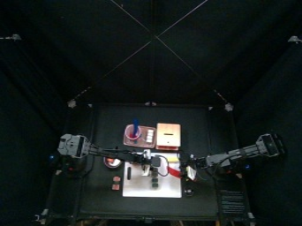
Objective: Place the cut up green sushi roll into the bowl
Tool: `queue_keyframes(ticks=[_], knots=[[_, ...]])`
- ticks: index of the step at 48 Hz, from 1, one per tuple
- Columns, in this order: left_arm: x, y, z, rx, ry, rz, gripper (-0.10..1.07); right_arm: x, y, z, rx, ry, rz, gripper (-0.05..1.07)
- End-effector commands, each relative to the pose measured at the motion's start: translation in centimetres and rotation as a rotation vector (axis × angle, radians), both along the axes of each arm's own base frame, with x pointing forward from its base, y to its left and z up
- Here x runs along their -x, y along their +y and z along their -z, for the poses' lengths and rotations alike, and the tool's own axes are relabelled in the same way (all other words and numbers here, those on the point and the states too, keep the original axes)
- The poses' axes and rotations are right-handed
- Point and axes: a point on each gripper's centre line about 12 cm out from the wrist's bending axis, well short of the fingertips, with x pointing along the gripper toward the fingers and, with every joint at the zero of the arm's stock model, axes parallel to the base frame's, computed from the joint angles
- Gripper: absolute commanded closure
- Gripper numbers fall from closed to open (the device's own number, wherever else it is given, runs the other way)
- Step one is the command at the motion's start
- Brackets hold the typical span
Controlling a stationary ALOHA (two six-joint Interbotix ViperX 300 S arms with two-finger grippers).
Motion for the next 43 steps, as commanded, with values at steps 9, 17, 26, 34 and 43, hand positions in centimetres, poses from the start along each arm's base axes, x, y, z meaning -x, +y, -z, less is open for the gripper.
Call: queue_keyframes(ticks=[9, 17, 26, 34, 43], knots=[[-0.5, 0.0, -0.8, 0.039, -0.012, -0.03, 0.09, 0.0, -0.2, -0.4, -0.002, -0.02, 0.007, 0.12], [-0.4, -0.2, -0.3, 0.041, 0.009, -0.026, 0.08, 0.1, -0.3, -0.1, -0.001, -0.014, 0.01, 0.12], [-0.5, -0.3, 0.2, 0.042, 0.022, -0.024, 0.08, 0.2, -0.4, 0.1, -0.001, -0.008, 0.015, 0.12], [-0.4, 0.0, 0.4, 0.042, 0.026, -0.033, 0.08, 0.2, -0.5, 0.2, -0.001, -0.005, 0.021, 0.12], [-0.6, -0.1, -0.3, 0.041, 0.008, -0.029, 0.08, 0.2, -0.5, 0.3, 0.0, -0.002, 0.021, 0.12]])
